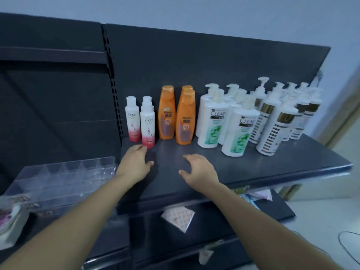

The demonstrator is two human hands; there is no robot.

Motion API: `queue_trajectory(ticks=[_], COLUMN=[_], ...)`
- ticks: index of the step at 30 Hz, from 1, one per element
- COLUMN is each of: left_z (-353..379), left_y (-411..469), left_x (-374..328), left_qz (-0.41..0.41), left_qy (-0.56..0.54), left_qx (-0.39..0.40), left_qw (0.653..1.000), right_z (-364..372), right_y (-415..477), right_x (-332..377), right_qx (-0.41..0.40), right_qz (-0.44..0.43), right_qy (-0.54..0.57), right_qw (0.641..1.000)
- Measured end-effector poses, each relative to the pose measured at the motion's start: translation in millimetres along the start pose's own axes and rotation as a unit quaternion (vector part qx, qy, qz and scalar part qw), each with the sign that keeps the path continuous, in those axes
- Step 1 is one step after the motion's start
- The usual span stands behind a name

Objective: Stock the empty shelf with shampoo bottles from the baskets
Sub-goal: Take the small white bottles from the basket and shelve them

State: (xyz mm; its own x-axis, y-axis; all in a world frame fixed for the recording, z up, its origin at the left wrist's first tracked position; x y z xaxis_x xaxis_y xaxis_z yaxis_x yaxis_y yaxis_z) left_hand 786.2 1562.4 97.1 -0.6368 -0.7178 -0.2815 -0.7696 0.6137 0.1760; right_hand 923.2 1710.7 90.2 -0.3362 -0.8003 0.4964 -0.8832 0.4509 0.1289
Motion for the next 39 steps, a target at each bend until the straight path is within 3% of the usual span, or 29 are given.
queue_trajectory(ticks=[6, 14, 25, 39], left_z=[-1.1, 4.7, 60.4, 102.9], left_y=[-58.2, -112.7, -203.9, -328.6], left_x=[-69.8, -154.7, -240.6, -410.7], left_qz=[0.075, 0.2, 0.409, 0.563], left_qy=[0.025, 0.066, 0.088, 0.03], left_qx=[-0.019, -0.012, 0.035, 0.077], left_qw=[0.997, 0.977, 0.908, 0.823], right_z=[-35.9, -71.2, -80.2, -127.2], right_y=[-78.0, -167.6, -322.0, -517.4], right_x=[-33.3, -79.4, -118.0, -188.2], right_qx=[-0.027, -0.056, -0.054, -0.108], right_qz=[0.026, 0.143, 0.34, 0.507], right_qy=[-0.033, -0.071, -0.124, -0.098], right_qw=[0.999, 0.986, 0.931, 0.849])
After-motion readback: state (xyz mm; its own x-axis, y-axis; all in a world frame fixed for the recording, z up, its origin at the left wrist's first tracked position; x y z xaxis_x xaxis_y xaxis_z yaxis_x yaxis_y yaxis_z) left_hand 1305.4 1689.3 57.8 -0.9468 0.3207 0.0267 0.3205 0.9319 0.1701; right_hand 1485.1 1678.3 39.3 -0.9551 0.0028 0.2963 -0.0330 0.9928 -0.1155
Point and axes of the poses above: each hand's wrist, its own y-axis towards the middle knuckle, its own z-axis out of the palm, x = y × z, the point moved 4 cm from there along y, towards the middle knuckle, and after that the axes turned 7 degrees about y, right-handed, at the moved point
